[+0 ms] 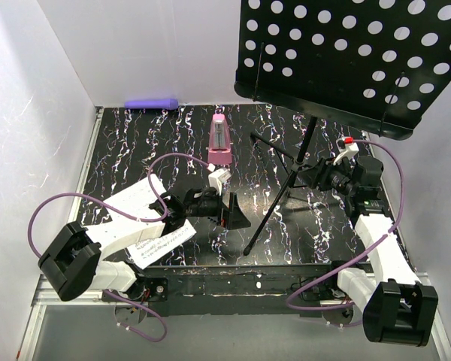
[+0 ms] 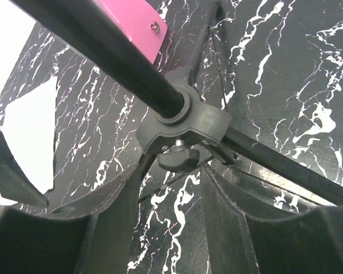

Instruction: Set up the instrument practice props

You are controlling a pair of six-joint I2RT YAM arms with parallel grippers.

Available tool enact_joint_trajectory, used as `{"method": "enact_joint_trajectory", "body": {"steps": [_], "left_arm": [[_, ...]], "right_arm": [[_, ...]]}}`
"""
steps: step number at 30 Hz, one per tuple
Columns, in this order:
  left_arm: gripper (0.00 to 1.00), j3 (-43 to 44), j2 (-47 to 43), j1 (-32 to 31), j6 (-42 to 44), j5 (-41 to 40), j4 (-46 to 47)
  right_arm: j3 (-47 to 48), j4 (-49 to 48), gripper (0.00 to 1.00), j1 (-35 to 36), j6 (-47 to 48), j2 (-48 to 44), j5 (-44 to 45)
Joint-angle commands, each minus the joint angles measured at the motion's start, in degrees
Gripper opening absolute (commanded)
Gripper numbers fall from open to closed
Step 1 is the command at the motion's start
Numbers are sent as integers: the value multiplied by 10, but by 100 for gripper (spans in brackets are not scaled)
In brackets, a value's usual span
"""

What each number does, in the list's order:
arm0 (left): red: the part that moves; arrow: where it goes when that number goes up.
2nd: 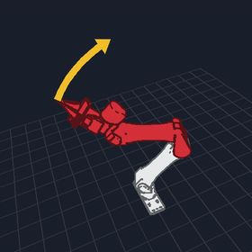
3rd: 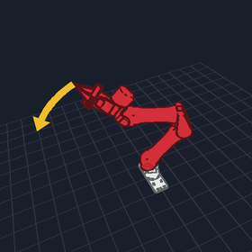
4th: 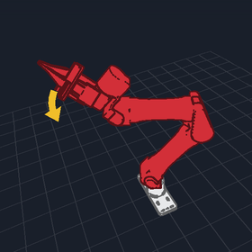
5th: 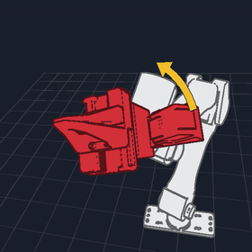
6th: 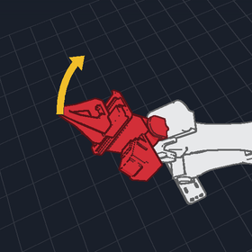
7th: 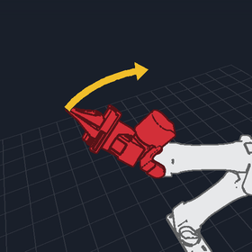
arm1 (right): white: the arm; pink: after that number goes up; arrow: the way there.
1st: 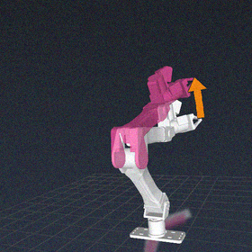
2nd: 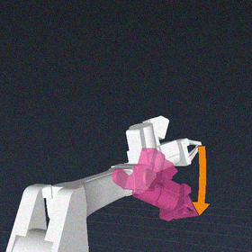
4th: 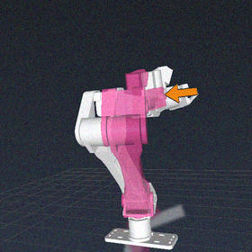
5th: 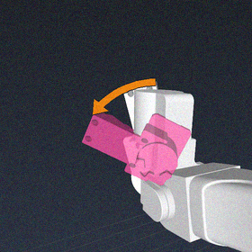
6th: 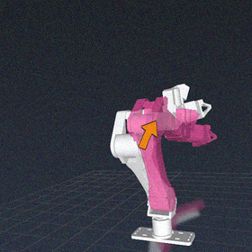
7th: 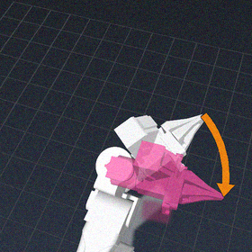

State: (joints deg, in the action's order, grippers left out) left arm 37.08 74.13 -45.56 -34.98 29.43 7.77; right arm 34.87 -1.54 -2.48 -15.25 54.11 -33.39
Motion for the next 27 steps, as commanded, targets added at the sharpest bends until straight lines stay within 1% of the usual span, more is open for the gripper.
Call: {"method": "enact_joint_trajectory", "body": {"steps": [1,6,11,16,18,19,22,24,25,26,27], "left_arm": [[98,-6,-26,-1,-2,6,4],[98,-10,-33,-1,-3,5,1],[98,-10,-44,-1,-3,2,-11],[98,-11,-56,-1,-9,-3,-24],[98,-10,-57,-1,-11,-4,-26],[98,-11,-58,-1,-15,-5,-26],[98,-15,-64,-1,-23,-7,-26],[98,-16,-69,-2,-25,-9,-26],[98,-17,-69,-1,-27,-9,-27],[98,-16,-71,-2,-27,-10,-28],[98,-15,-72,-1,-28,-10,-31]], "right_arm": [[28,-34,52,4,-7,8,34],[27,-49,45,4,-39,21,15],[-1,-94,37,-6,-122,25,-25],[-22,-123,31,-23,-234,42,-69],[-37,-152,29,-42,-314,57,-88],[-42,-161,26,-52,-347,71,-96],[-53,-179,21,-75,-434,100,-113],[-61,-189,21,-82,-483,114,-118],[-63,-181,23,-84,-498,115,-115],[-67,-180,26,-86,-512,115,-113],[-71,-179,31,-87,-522,115,-112]]}}
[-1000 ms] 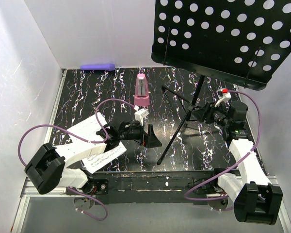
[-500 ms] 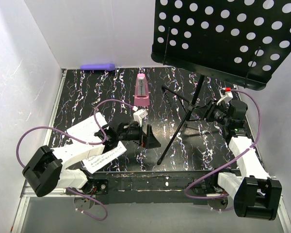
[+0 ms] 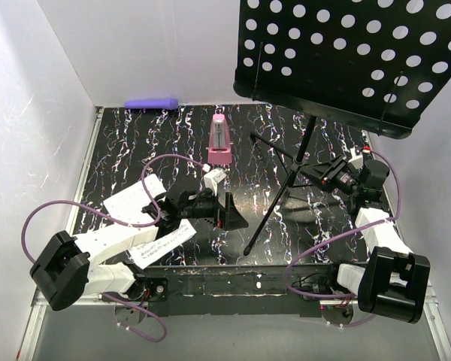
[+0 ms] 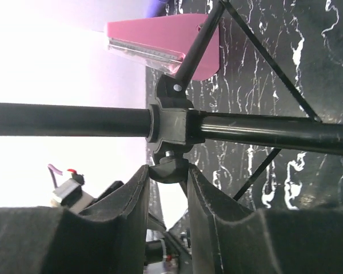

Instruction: Set up the instrument practice props

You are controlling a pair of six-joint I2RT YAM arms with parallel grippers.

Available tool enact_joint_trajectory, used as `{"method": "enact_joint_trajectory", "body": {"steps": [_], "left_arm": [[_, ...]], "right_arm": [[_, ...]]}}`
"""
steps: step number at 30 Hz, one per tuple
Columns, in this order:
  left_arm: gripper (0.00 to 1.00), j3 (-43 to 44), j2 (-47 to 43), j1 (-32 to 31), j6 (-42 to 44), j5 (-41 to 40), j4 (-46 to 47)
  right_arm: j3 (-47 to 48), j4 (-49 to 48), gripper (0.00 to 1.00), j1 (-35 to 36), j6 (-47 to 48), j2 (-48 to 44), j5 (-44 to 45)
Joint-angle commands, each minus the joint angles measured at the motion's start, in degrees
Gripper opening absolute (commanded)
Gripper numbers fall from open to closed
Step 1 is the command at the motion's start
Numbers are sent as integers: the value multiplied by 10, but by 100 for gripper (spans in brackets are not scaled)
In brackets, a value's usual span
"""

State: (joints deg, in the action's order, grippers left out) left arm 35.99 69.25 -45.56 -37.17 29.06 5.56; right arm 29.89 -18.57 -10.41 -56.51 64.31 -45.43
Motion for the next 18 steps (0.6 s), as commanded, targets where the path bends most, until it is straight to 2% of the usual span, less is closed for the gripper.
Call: {"method": "enact_joint_trajectory", "body": {"steps": [1,3,5,6,8,10,12,15,17,18], "left_arm": [[98,-3,-23,-2,-6,-7,-10],[98,-2,-25,-1,-7,-8,-11],[98,-1,-27,-2,-7,-10,-11],[98,0,-29,-2,-5,-13,-11],[98,0,-36,-2,-5,-14,-11],[98,-1,-46,-2,0,-17,-16],[98,-4,-61,-1,8,-25,-27],[98,-14,-89,-2,19,-40,-41],[98,-21,-104,-2,24,-47,-42],[98,-27,-108,-2,26,-50,-42]], "right_arm": [[-26,-10,39,-7,-119,9,10],[-32,-29,63,-8,-117,-1,10],[-30,-73,76,-12,-99,-6,-9],[-24,-83,79,-14,-71,-9,-21],[-5,-67,83,-21,-5,-27,-31],[21,-5,84,-26,94,-51,-39],[57,111,85,-26,247,-87,-34],[100,290,85,-26,526,-146,-34],[117,388,85,-26,705,-166,-61],[118,416,84,-25,744,-170,-65]]}}
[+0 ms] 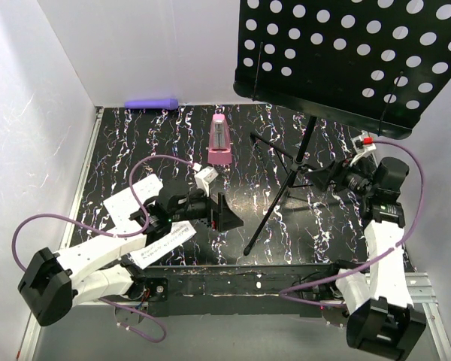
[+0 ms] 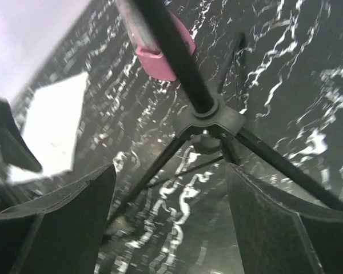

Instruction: Set up the instrument practice props

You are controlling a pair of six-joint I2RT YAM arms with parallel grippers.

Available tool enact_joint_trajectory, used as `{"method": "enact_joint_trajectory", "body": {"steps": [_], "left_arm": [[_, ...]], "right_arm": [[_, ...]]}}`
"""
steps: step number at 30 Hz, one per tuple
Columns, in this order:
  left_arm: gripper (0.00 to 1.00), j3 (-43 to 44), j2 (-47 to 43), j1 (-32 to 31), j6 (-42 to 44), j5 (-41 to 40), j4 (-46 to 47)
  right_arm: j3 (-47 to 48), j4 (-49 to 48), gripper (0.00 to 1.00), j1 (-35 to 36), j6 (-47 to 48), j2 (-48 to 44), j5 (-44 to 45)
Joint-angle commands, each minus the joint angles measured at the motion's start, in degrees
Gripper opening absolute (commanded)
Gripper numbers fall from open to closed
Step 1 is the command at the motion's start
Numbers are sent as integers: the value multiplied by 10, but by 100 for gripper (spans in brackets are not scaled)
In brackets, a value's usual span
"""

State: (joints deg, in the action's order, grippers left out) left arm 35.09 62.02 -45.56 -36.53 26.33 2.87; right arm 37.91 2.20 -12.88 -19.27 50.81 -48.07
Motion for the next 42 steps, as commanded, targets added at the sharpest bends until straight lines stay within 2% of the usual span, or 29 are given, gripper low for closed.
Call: {"method": "enact_joint_trajectory", "body": {"steps": [1,3,9,18,25,31,37,42], "left_arm": [[98,-22,-41,-1,21,-26,-14],[98,-28,-44,-2,23,-30,-14],[98,-38,-48,-2,19,-32,-9],[98,-56,-63,-2,14,-36,-8],[98,-58,-62,-2,10,-35,-5],[98,-60,-62,-2,11,-35,-4],[98,-60,-62,-2,9,-31,-1],[98,-57,-73,-2,9,-33,-9]], "right_arm": [[34,205,84,0,383,-36,-34],[39,198,83,5,386,-28,-13],[51,130,77,58,315,7,68],[71,67,68,95,227,72,122],[95,50,61,102,197,110,122],[94,47,47,102,173,121,116],[82,42,27,97,143,126,99],[74,33,21,60,57,145,34]]}}
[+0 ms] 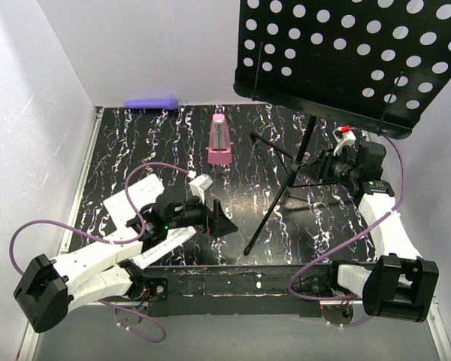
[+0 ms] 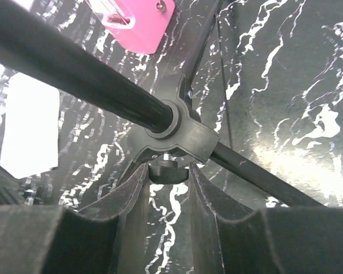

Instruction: Set up the instrument practice props

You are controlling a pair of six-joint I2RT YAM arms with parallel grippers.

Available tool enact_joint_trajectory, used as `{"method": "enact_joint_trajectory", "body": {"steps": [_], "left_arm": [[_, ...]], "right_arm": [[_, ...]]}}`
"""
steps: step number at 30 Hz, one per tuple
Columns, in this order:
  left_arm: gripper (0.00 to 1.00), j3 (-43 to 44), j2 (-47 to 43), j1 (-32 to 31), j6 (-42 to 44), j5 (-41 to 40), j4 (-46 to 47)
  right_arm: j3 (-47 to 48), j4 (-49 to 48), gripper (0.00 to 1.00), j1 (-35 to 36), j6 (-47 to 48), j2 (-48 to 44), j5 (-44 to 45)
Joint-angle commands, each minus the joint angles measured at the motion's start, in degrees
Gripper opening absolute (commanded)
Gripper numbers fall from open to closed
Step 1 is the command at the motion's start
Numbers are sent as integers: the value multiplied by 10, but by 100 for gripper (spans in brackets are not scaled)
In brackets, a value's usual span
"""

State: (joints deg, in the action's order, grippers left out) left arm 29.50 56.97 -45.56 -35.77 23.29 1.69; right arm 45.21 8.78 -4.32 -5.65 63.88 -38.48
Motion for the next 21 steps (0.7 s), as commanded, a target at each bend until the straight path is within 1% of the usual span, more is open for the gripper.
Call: {"method": "enact_joint_trajectory", "body": {"steps": [1,4,8,10,12,14,15,16,17,19,20,21], "left_arm": [[98,-1,-25,-2,2,-3,2],[98,0,-27,-1,2,-3,-3],[98,2,-26,-2,0,-2,-2],[98,4,-22,-2,1,-2,-2],[98,4,-22,-2,-2,-1,1],[98,1,-21,-2,-4,1,6],[98,0,-21,-2,-4,2,8],[98,0,-21,-2,-5,2,9],[98,-1,-20,-2,-6,3,13],[98,-1,-19,-1,-7,4,18],[98,0,-19,-2,-8,4,18],[98,2,-19,-2,-6,4,17]], "right_arm": [[-5,-45,19,-39,-117,23,-78],[-12,-64,17,-68,-197,58,-127],[-12,-82,14,-97,-314,127,-176],[-14,-106,14,-108,-380,153,-191],[-17,-130,13,-110,-450,174,-187],[-15,-125,14,-110,-480,172,-179],[-18,-128,17,-110,-486,167,-173],[-25,-148,31,-110,-506,163,-174],[-43,-193,46,-111,-525,160,-184],[-63,-273,66,-112,-553,153,-197],[-62,-300,72,-114,-547,150,-207],[-56,-312,75,-117,-526,146,-219]]}}
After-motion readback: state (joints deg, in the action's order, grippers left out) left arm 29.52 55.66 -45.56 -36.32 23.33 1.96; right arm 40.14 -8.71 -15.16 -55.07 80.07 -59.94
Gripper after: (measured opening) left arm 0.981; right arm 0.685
